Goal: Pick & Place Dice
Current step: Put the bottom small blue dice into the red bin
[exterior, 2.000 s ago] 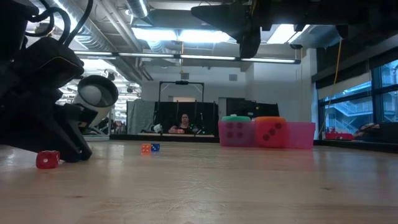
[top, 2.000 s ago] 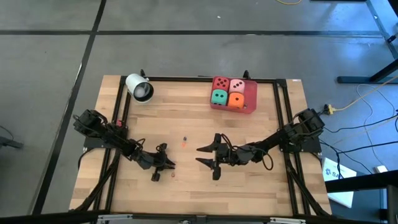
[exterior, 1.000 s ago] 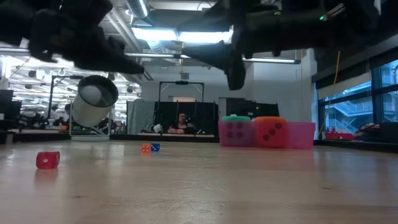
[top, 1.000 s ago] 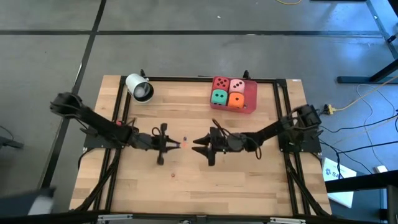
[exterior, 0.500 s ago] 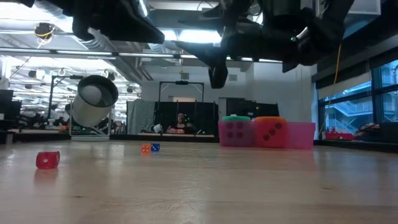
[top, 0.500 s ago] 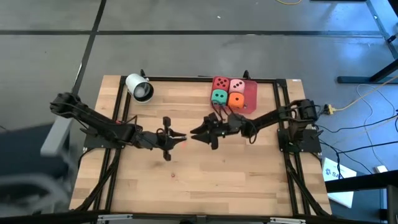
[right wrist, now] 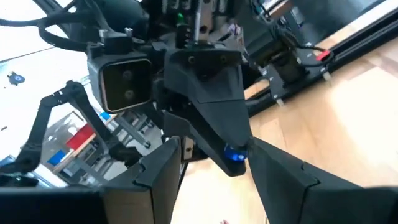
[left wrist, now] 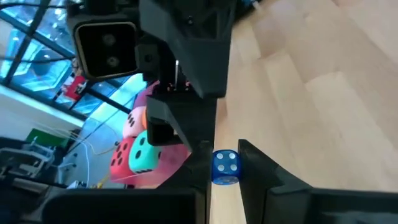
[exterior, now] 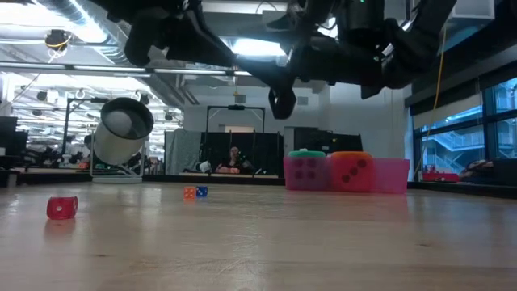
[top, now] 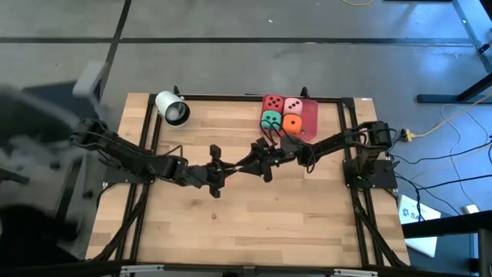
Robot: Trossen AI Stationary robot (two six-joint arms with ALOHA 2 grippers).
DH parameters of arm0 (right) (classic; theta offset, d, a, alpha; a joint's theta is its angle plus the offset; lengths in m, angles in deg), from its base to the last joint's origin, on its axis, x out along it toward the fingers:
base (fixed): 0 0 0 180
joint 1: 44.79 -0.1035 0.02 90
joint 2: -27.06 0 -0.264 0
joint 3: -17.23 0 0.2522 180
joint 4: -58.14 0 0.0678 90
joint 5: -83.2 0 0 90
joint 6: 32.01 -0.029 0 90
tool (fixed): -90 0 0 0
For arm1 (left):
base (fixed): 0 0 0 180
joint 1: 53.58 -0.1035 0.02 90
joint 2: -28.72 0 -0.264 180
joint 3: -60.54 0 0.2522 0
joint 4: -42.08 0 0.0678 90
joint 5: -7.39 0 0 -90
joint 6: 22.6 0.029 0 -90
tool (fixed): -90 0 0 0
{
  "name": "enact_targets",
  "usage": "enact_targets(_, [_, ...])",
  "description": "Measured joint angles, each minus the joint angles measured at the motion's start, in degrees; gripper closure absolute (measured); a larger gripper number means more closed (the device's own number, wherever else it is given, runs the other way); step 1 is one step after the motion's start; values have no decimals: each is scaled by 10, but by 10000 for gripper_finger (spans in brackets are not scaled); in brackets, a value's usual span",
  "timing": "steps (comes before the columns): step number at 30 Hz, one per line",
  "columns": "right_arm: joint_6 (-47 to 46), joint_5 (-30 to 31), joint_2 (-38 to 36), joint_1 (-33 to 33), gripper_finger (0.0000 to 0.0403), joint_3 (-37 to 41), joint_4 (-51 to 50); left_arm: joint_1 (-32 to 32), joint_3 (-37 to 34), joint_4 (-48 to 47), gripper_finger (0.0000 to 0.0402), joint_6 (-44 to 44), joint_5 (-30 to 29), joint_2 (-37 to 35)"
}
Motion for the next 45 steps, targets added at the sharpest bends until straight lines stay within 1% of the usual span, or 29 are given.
enact_targets(3, [9, 10, 0, 0, 213, -2, -17, 1, 15, 1, 362, -3, 2, 2])
enact_targets(8, [13, 27, 0, 1, 213, -2, -25, 1, 13, -1, 366, -3, 1, 0])
enact_targets(23, [-2, 22, 0, -3, 213, -2, -3, -12, 13, 4, 362, 2, 19, 0])
enact_targets(29, [-2, 22, 0, -5, 213, -2, -1, -23, 13, 15, 366, 6, 48, -1])
enact_targets(36, [0, 21, 0, -5, 213, -7, 0, -23, 13, 21, 362, 10, 49, 0])
enact_targets(41, [9, 9, 0, -5, 213, -18, -3, -23, 13, 23, 365, 10, 50, 0])
enact_targets(45, [13, 7, 0, -5, 225, -22, -12, -23, 13, 23, 363, 10, 50, 0])
